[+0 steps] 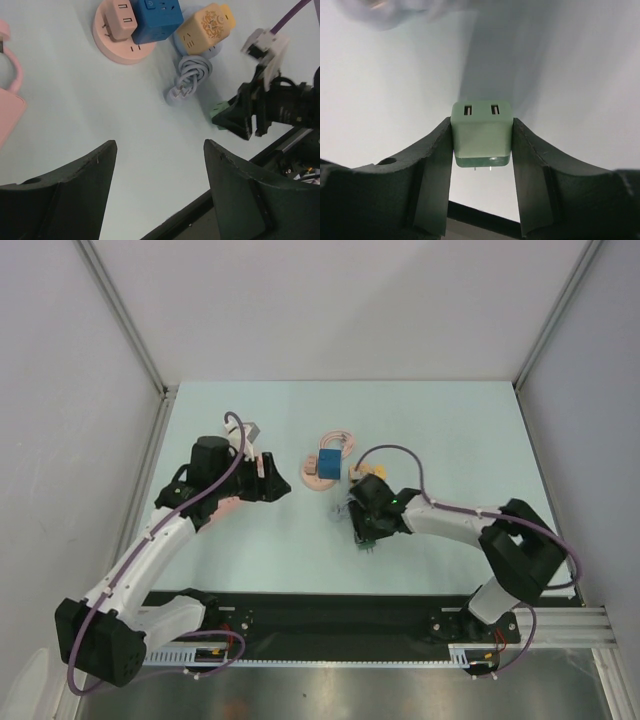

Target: Insert the plug

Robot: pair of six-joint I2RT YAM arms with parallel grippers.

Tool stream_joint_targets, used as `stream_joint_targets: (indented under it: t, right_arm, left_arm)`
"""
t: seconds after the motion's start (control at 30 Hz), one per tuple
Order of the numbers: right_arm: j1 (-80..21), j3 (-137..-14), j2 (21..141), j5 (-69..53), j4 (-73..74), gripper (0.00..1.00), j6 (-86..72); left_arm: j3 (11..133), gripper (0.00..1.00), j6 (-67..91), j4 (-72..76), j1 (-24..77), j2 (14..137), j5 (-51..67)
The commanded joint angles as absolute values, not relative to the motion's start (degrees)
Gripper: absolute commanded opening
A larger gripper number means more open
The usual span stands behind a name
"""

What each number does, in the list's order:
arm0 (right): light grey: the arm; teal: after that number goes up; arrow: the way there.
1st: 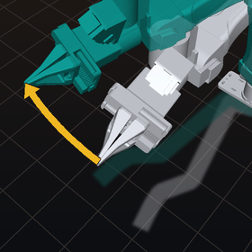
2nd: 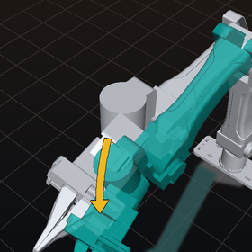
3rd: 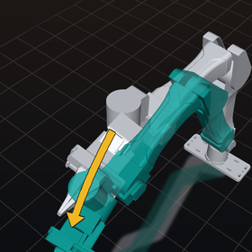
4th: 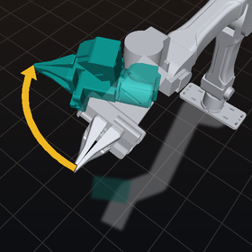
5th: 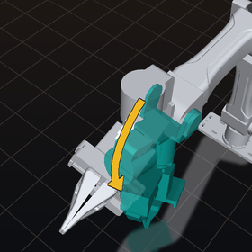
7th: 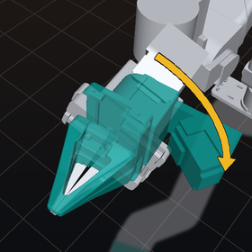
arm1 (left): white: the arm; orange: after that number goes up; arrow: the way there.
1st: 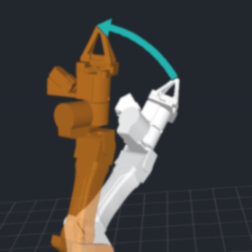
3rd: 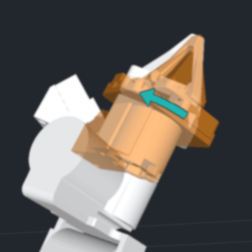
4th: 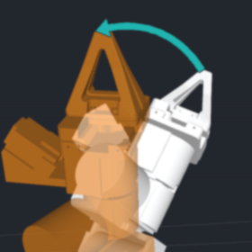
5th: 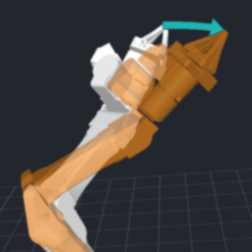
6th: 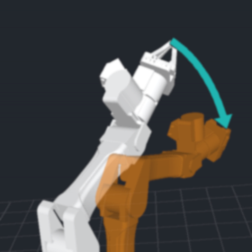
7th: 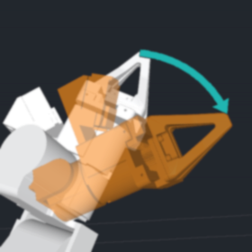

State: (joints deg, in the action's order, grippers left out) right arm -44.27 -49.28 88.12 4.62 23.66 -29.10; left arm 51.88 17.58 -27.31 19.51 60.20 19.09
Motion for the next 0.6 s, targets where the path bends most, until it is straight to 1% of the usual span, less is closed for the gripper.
stream_joint_targets:
  t: [0.0, 0.07, 0.13, 0.23, 0.27, 0.33, 0.37, 0.4, 0.43, 0.57]
  right_arm:
    - [-50.61, -56.15, 93.5, 3.77, 23.28, 0.45, -16.8]
    - [-54.12, -58.08, 96.32, 4.74, 23.55, 0.48, -13.38]
    - [-55.98, -58.53, 97.2, 5.09, 22.68, 0.5, -11.78]
    - [-58.09, -57.92, 96.86, 5.71, 20.57, 0.58, -10.2]
    - [-58.62, -57.57, 96.16, 6.23, 20.04, 0.69, -10.11]
    - [-58.97, -56.08, 95.02, 6.24, 18.11, 0.82, -9.76]
    - [-59.24, -55.38, 94.31, 6.76, 17.41, 0.9, -9.76]
    - [-59.76, -54.07, 92.39, 7.46, 16.27, 0.94, -9.49]
    - [-59.94, -53.18, 91.5, 7.56, 15.56, 0.95, -9.41]
    - [-60.64, -47.47, 85.88, 8.0, 11.08, 0.94, -10.1]
  left_arm:
    - [51.24, 0.76, 19.34, -24.79, 18.46, 60.38, 24.17]
    - [51.15, 0.76, 19.25, -24.79, 18.28, 60.91, 24.87]
    - [50.8, 0.75, 19.51, -24.7, 18.19, 61.43, 25.84]
    - [49.75, 0.75, 20.47, -24.26, 18.11, 61.96, 27.51]
    - [49.49, 0.75, 20.83, -24.17, 18.02, 61.79, 27.77]
    - [48.69, 0.75, 21.71, -23.82, 18.02, 61.53, 28.3]
    - [48.52, 0.75, 21.97, -23.73, 17.84, 61.35, 28.47]
    - [48.25, 0.75, 22.32, -23.47, 17.67, 61.26, 28.65]
    - [48.08, 0.75, 22.93, -23.38, 17.58, 61.09, 29.52]
    - [47.03, 0.75, 24.78, -21.71, 15.74, 61.0, 33.38]
